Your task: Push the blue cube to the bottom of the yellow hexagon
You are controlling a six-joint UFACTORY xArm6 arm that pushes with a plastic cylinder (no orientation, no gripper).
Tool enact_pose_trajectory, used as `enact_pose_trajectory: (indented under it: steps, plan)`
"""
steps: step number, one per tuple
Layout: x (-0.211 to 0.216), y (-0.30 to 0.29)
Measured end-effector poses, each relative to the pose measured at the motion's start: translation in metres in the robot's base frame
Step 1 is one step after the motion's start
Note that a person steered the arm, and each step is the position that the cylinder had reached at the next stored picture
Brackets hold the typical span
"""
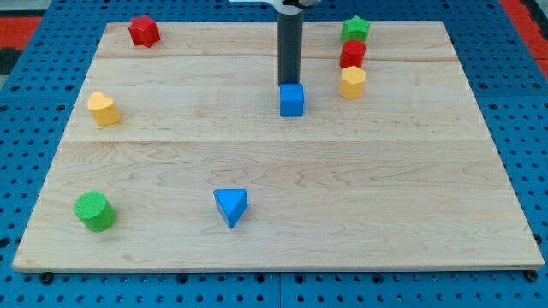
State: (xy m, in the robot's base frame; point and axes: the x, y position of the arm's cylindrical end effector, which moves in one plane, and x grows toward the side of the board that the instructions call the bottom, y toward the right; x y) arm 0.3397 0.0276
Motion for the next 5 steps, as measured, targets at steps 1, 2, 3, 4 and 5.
enact_pose_trajectory:
  steps: [1, 2, 3, 4, 5]
  plan:
    - [0.008, -0.035]
    - [0.008, -0.079]
    - [0.016, -0.05]
    - [0.045, -0.017]
    - [0.054, 0.013]
